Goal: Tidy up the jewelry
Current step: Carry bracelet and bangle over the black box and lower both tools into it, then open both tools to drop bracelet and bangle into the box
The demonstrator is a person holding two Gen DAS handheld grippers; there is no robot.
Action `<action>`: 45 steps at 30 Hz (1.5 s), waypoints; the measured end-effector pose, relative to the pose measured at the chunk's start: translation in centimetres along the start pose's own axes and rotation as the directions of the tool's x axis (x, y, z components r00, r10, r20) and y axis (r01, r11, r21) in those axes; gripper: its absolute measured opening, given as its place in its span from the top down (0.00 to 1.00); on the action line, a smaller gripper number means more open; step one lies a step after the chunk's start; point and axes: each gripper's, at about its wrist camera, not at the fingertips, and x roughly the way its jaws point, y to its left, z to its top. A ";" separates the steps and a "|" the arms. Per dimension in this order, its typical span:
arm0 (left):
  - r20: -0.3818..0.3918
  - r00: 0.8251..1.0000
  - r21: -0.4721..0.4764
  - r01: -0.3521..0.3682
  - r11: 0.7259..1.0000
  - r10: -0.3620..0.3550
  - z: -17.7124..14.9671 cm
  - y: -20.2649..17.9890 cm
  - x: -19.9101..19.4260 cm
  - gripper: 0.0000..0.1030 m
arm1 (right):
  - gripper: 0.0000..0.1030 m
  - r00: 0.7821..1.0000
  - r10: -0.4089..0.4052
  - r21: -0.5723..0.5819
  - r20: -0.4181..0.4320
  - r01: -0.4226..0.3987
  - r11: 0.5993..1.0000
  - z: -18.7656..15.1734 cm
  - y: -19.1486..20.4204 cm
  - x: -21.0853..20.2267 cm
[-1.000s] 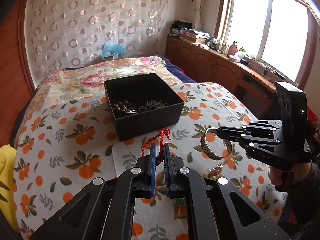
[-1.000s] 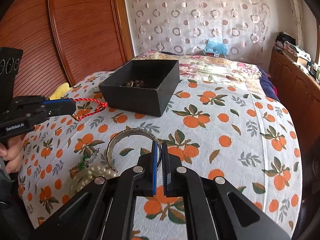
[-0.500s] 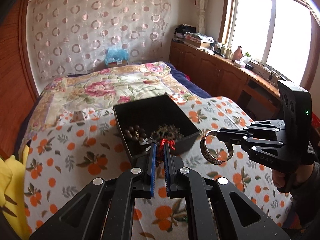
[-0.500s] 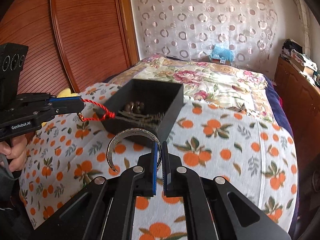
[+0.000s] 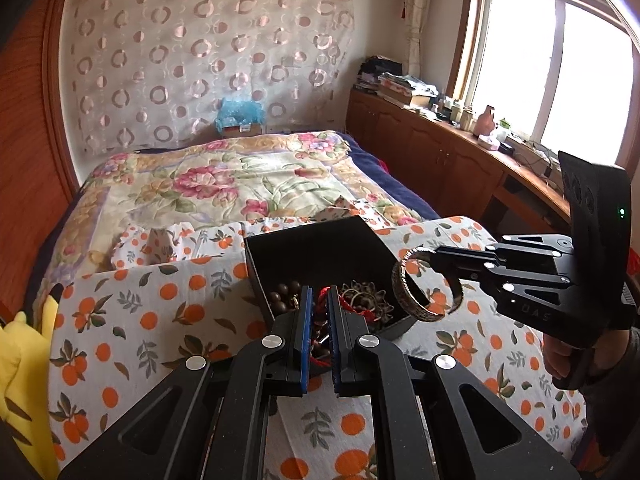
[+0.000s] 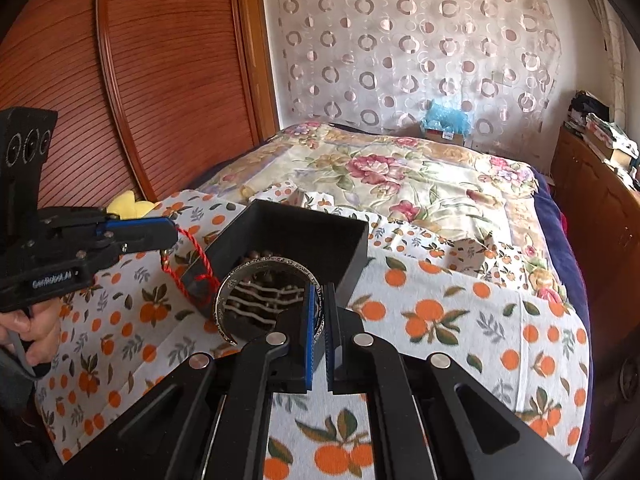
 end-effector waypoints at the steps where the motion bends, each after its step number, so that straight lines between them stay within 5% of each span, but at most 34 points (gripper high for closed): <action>1: -0.001 1.000 -0.001 -0.001 1.000 0.001 0.1 0.1 0.1 0.94 | 0.95 1.000 0.000 0.000 0.000 0.000 1.000 0.1 0.1 0.2; 14: 0.007 1.000 0.000 -0.009 1.000 0.009 1.7 1.6 1.6 0.94 | 0.90 0.999 0.023 0.005 -0.032 -0.022 1.000 0.2 1.2 4.4; 35: -0.030 0.999 0.055 -0.018 0.998 0.020 3.5 -0.2 5.4 0.93 | 0.90 1.000 0.012 0.055 0.016 -0.013 0.998 -1.1 -0.1 1.6; 36: -0.034 0.999 0.054 -0.020 0.998 0.021 3.5 -0.1 5.5 0.91 | 0.90 1.000 0.011 0.056 0.017 -0.012 0.998 -1.1 -0.1 1.5; 38: -0.032 0.999 0.053 -0.022 0.998 0.024 3.3 -0.1 5.3 0.70 | 0.90 1.000 0.011 0.058 0.018 -0.012 0.998 -1.3 -0.1 1.3; 45: -0.030 0.999 0.051 -0.032 0.998 0.034 2.0 -0.2 4.1 0.51 | 0.90 1.000 0.005 0.062 0.018 -0.006 0.998 -2.2 0.0 0.6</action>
